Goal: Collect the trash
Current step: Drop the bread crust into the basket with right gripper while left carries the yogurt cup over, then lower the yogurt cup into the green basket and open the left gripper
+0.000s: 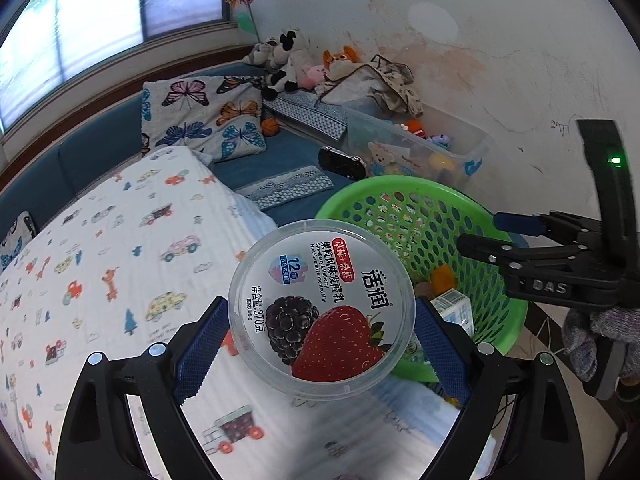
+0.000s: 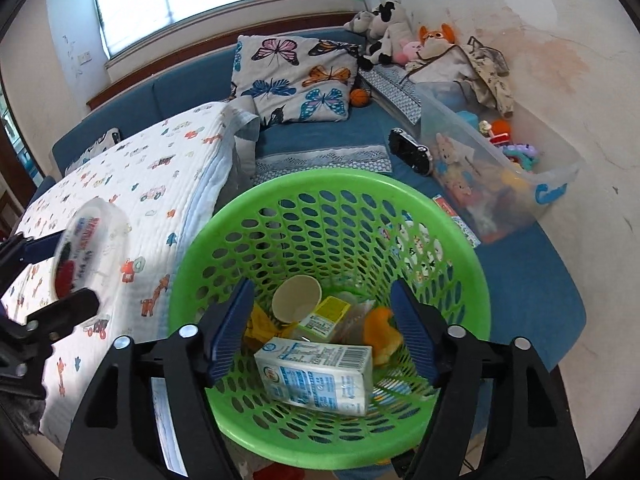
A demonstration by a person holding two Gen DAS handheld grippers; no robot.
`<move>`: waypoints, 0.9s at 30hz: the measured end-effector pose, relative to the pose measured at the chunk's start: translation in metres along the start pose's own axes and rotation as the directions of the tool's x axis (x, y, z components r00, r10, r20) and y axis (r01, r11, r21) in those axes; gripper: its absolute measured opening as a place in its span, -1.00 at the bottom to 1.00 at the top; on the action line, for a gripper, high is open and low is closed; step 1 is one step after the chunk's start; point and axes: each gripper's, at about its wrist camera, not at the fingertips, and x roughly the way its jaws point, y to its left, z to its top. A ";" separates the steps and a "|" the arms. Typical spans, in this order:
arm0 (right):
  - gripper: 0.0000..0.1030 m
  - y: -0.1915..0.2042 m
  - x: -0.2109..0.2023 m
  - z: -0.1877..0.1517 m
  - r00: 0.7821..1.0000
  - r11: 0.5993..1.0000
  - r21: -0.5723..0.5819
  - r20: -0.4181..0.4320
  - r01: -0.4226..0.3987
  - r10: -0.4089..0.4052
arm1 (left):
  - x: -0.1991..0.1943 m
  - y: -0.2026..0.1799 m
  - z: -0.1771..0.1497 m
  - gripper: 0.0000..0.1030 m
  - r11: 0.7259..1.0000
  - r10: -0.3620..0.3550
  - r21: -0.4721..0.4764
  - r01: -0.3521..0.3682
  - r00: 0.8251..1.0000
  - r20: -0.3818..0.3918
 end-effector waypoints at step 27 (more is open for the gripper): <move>0.91 -0.024 -0.021 -0.018 0.994 0.996 0.035 0.081 0.076 -0.079 | 0.034 -0.032 0.010 0.72 0.998 -0.054 0.021 0.055 0.997 -0.047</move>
